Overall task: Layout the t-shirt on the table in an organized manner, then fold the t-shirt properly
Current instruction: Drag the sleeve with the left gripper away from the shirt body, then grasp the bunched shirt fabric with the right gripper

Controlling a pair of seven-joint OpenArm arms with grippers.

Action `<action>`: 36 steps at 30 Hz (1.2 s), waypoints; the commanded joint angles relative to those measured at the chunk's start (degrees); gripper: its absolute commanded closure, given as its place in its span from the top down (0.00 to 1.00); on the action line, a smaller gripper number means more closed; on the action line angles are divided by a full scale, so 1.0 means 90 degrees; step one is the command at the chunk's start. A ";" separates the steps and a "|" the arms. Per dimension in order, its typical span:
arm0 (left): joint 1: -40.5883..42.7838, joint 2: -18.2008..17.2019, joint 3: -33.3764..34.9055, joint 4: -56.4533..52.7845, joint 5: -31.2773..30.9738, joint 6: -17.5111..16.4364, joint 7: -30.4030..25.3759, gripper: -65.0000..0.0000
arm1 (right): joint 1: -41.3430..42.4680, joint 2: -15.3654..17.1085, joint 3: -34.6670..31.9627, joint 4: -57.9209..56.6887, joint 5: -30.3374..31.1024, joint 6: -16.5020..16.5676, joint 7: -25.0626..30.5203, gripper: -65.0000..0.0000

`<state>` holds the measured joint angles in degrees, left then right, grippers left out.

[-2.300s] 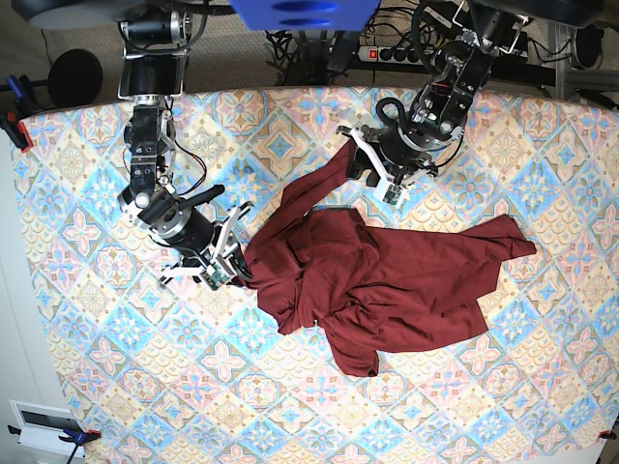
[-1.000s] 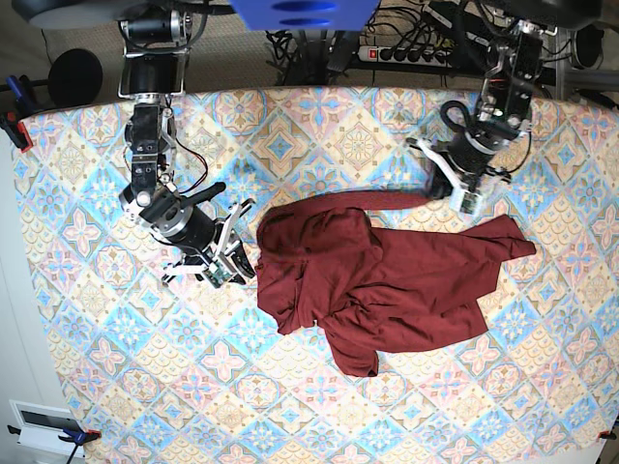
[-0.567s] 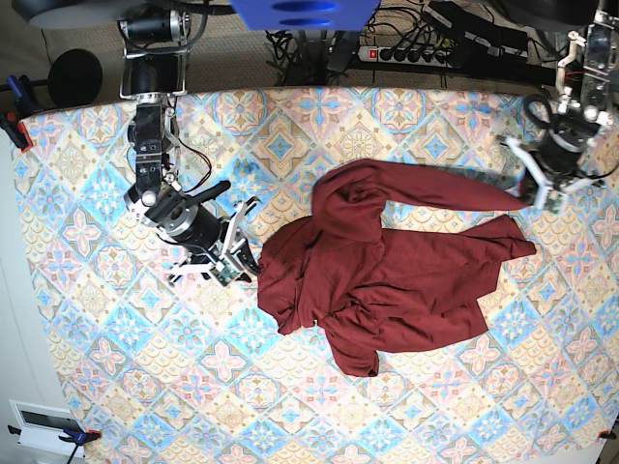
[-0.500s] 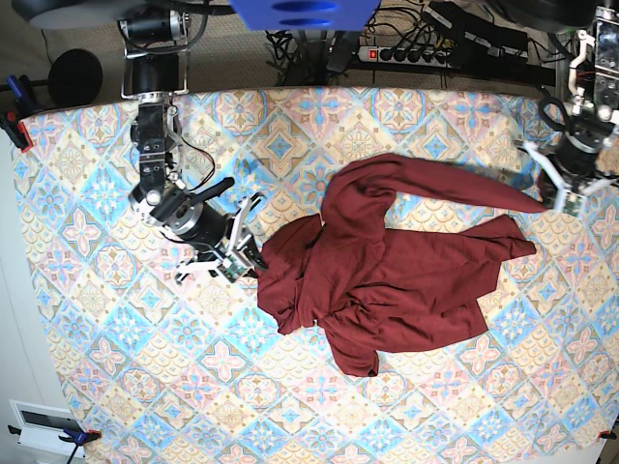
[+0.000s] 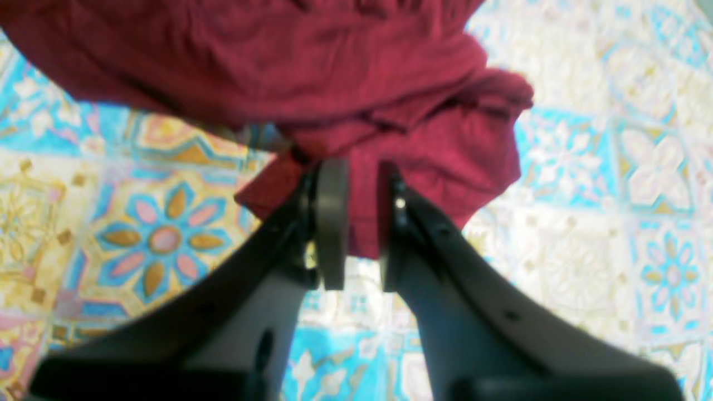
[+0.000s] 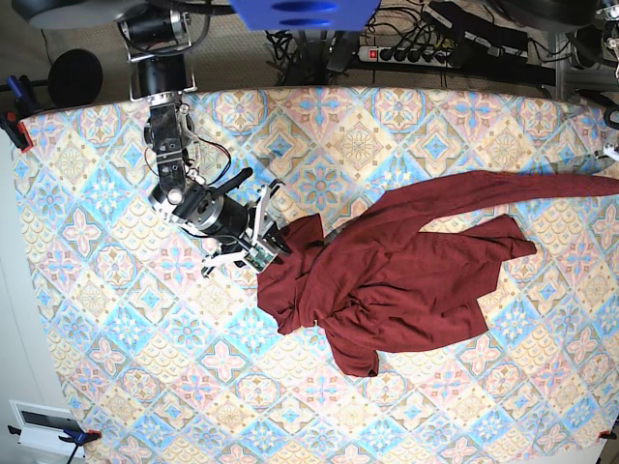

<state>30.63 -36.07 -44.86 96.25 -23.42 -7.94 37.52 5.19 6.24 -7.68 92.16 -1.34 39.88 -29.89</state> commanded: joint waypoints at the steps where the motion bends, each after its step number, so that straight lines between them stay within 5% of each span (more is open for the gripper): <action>1: -0.0009 -0.0177 -0.0148 -0.0023 0.0048 0.0077 -0.0139 0.00 | 0.0131 0.0015 0.0018 0.0119 0.0115 -0.0021 0.0063 0.14; 9: -0.0068 -0.0168 -0.0139 -0.0970 0.0028 0.0077 -0.0247 0.00 | 0.0141 0.0015 0.0009 0.0129 0.0144 -0.0021 -0.0269 0.25; 19: -0.0253 0.0340 0.0174 -0.0980 0.0048 0.0077 -0.0657 0.00 | 0.0854 -0.0044 0.0009 0.0051 0.0174 -0.0021 -0.0523 0.25; 28: -0.0322 0.0360 0.0203 -0.0980 0.0048 0.0077 -0.0647 0.00 | 0.1558 -0.0308 0.0009 -0.1307 0.0115 -0.0021 -0.0513 0.26; 36: -0.0332 0.0370 0.0203 -0.0980 0.0038 0.0077 -0.0657 0.00 | 0.1851 -0.0317 -0.0187 -0.1786 0.0115 -0.0021 -0.0503 0.39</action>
<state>27.51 -31.24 -42.41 86.65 -22.90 -7.53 32.97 19.31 3.68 -9.26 74.89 -1.23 39.90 -36.14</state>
